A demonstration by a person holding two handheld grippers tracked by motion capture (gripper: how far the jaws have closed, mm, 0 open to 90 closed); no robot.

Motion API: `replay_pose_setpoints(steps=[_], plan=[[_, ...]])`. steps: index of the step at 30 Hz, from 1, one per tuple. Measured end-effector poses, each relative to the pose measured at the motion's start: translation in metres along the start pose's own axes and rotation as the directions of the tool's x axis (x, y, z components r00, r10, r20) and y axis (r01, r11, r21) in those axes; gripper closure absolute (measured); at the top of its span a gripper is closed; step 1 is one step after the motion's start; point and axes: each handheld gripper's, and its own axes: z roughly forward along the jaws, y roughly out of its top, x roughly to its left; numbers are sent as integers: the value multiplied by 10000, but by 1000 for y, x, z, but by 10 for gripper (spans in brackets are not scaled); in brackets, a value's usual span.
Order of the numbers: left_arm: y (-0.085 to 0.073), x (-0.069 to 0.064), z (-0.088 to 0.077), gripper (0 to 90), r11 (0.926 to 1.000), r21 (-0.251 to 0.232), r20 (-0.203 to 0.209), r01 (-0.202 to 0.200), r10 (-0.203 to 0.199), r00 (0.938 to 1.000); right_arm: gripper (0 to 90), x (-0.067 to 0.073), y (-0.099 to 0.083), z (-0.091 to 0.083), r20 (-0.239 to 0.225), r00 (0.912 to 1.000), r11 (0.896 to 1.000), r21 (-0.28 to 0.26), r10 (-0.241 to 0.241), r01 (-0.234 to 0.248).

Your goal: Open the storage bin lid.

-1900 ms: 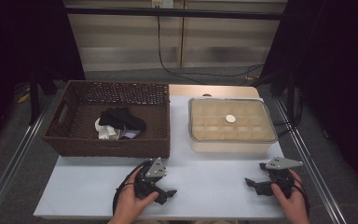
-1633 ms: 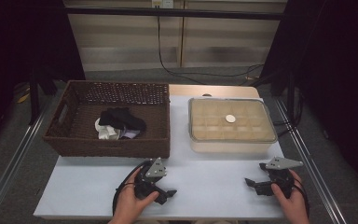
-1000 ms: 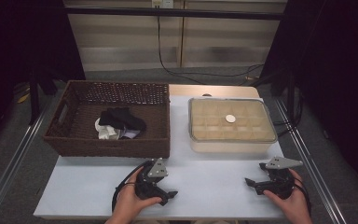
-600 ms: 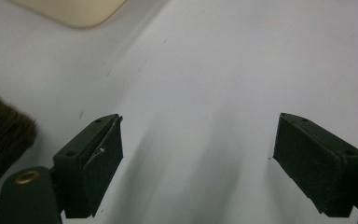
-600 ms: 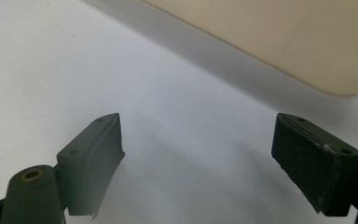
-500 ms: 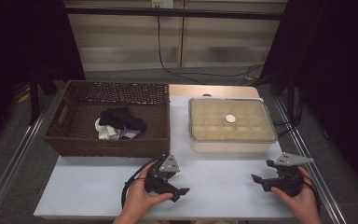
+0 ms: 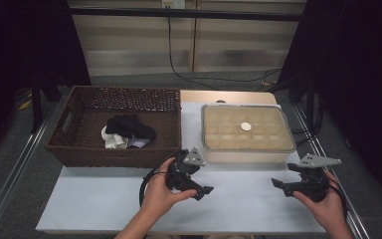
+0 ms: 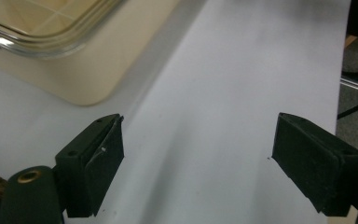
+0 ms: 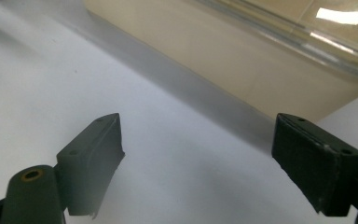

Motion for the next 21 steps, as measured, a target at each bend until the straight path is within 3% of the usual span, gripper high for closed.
replay_pose_setpoints(steps=[2,8,17,21], plan=[[6,3,-1,162,10000,-38,-58,73,-73,10000,162,-2,4,-2,-14,10000,10000,-52,-83,82],[25,8,1,162,9999,33,23,127,-127,9999,163,-11,16,-10,23,9996,9995,-142,267,-266],[51,27,2,162,9979,-12,-133,646,-647,9978,164,-21,30,-15,110,9982,9978,-316,593,-589],[57,36,5,162,9967,270,-284,768,-760,9967,164,-25,37,-16,193,9977,9970,-433,645,-636]])
